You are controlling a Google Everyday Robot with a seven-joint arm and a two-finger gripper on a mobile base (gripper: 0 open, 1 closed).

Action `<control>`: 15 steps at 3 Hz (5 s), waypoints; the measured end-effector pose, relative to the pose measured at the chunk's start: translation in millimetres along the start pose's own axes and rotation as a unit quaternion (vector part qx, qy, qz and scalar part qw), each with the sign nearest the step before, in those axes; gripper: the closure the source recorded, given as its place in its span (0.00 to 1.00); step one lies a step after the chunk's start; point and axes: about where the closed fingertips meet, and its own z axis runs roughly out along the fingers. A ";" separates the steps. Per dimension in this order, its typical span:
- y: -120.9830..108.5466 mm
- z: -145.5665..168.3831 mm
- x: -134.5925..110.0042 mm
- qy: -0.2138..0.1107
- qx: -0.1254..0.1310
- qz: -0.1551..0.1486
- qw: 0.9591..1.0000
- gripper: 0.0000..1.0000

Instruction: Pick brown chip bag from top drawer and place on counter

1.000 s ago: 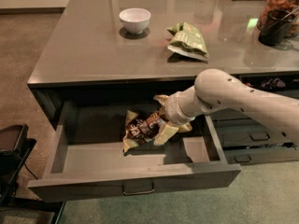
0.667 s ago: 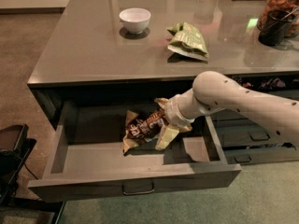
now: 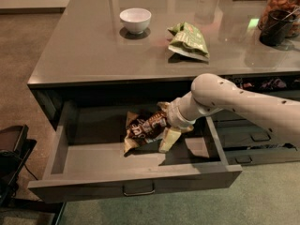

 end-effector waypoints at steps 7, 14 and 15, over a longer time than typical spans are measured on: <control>2.8 -16.7 9.8 0.027 0.000 0.037 0.999 1.00; -54.8 -271.1 -143.9 0.068 0.090 -0.006 0.994 1.00; -60.4 -268.2 -143.9 0.071 0.105 0.007 0.992 1.00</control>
Offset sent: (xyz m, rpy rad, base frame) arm 0.0274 -0.0065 -0.0233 -0.0898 -0.0309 -0.0413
